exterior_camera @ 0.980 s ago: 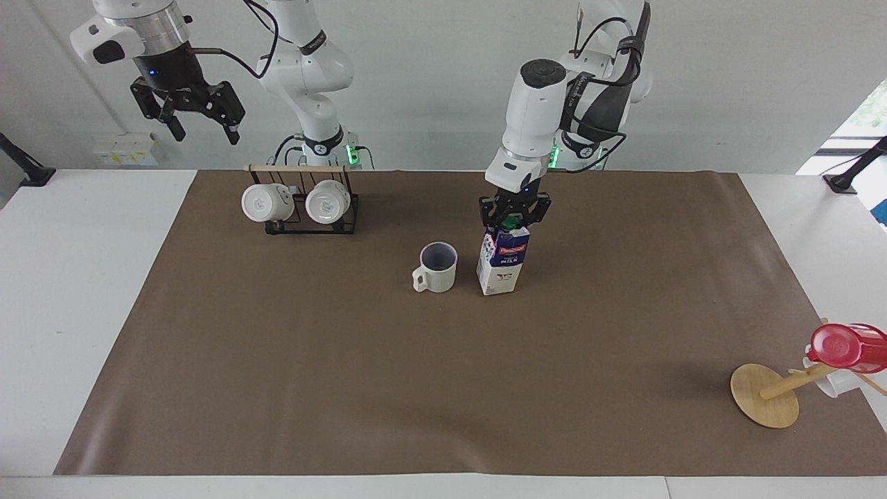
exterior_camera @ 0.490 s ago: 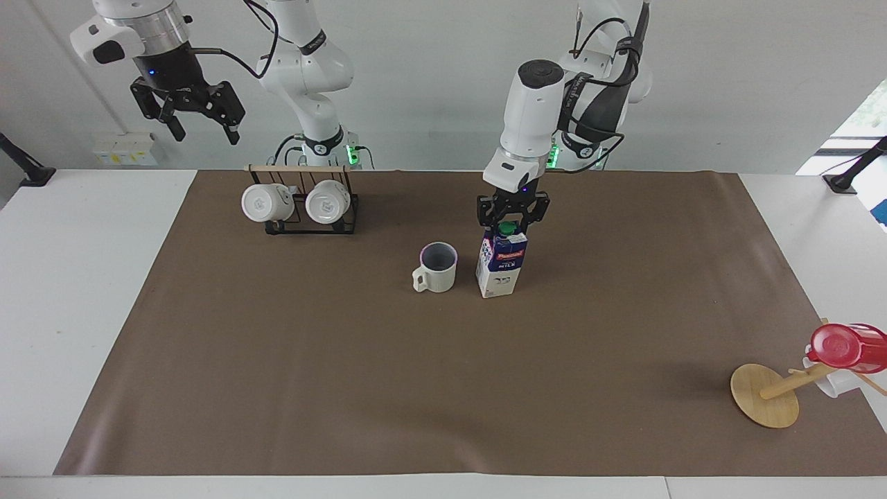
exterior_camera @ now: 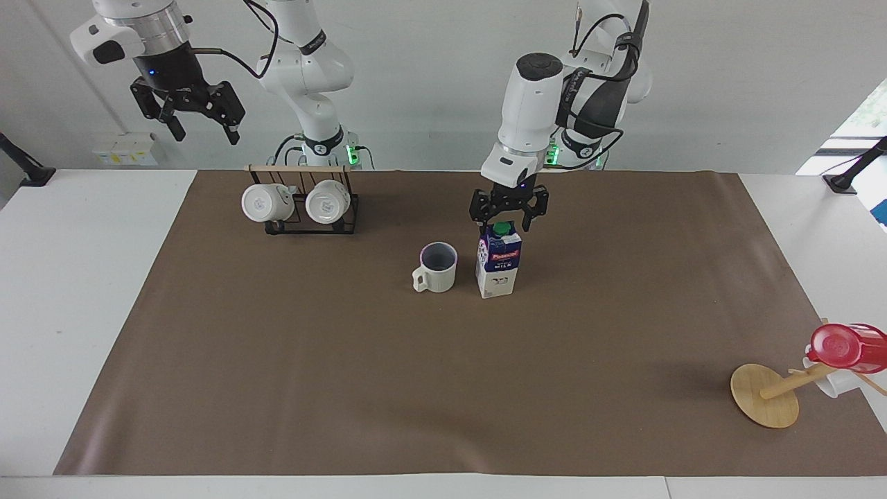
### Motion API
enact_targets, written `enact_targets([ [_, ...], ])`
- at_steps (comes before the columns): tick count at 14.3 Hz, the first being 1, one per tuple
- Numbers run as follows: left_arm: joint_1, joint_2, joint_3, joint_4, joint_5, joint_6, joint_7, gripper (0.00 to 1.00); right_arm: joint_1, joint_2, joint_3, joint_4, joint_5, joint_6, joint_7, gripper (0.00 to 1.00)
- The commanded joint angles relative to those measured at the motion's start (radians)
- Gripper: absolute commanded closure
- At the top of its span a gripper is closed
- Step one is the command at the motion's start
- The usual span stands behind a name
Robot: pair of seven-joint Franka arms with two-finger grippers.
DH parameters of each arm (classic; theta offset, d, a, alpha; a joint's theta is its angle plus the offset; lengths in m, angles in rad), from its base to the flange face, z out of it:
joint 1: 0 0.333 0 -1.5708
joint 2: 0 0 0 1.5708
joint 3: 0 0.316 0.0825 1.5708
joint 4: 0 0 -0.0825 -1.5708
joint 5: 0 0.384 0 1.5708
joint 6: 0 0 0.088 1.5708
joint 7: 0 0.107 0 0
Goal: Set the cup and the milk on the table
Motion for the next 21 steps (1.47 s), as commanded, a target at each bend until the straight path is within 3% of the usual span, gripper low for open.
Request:
enact_targets([
  [1,-0.019,0.013,0.014,0.075,-0.002,-0.09,-0.024,0.0,-0.002,-0.007,0.0,0.001,-0.001,-0.019,-0.029,0.0],
  [7,0.024,-0.008,0.03,0.195,-0.005,-0.312,0.053,0.0,-0.002,-0.007,0.0,0.001,0.0,-0.017,-0.029,0.0],
  [10,0.098,-0.01,0.03,0.284,-0.005,-0.434,0.185,0.0,-0.002,-0.007,0.0,0.001,-0.001,-0.017,-0.029,0.0],
  [15,0.254,-0.06,0.036,0.35,-0.005,-0.585,0.346,0.0,-0.002,-0.007,0.0,0.001,-0.001,-0.017,-0.029,0.0],
  [21,0.409,-0.065,0.034,0.442,0.009,-0.761,0.566,0.0,-0.002,-0.009,0.0,0.001,-0.001,-0.017,-0.027,0.0],
])
